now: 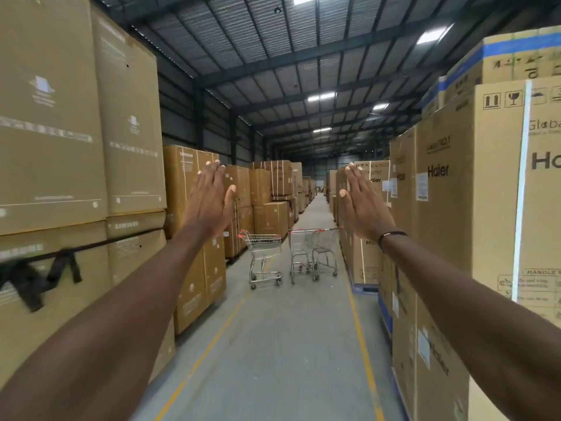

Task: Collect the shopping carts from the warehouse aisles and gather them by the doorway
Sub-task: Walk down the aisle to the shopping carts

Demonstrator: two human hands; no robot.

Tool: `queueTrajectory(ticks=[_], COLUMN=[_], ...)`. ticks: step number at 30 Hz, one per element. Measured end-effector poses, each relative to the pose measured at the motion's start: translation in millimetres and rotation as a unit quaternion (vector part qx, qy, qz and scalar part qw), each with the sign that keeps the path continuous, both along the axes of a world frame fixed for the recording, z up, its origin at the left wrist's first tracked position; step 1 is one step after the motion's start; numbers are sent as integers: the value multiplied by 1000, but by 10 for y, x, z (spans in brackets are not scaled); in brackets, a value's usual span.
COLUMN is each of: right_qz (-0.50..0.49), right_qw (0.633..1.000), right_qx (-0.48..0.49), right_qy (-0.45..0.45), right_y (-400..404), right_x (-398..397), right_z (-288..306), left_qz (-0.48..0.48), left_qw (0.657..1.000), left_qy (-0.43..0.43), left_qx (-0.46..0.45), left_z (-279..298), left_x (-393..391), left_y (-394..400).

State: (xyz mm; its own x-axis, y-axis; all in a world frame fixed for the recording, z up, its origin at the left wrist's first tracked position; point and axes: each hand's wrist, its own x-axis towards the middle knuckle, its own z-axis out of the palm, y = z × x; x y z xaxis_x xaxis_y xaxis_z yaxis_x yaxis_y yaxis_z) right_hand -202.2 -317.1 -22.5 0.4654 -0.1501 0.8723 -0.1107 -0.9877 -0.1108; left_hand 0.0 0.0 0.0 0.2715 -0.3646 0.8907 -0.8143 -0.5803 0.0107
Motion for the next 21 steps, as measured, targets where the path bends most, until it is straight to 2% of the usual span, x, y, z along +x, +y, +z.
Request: queueTrajectory(ticks=[8,16,21], right_qz=[15,25,27], right_qw=[999,998,998], right_qx=[18,-1,35], right_qy=[35,50,36], right_y=[-262,-783,-1046], right_x=[664,1892,2738], right_z=[-361,-654,-781], left_qz=[10,-43,-79], left_qw=[1000,999,996], left_qy=[22,31,45], left_qx=[10,4,-14], left_z=[-372,-698,-864], left_x=[653,1795,2624], left_y=[-290,-781,-1142])
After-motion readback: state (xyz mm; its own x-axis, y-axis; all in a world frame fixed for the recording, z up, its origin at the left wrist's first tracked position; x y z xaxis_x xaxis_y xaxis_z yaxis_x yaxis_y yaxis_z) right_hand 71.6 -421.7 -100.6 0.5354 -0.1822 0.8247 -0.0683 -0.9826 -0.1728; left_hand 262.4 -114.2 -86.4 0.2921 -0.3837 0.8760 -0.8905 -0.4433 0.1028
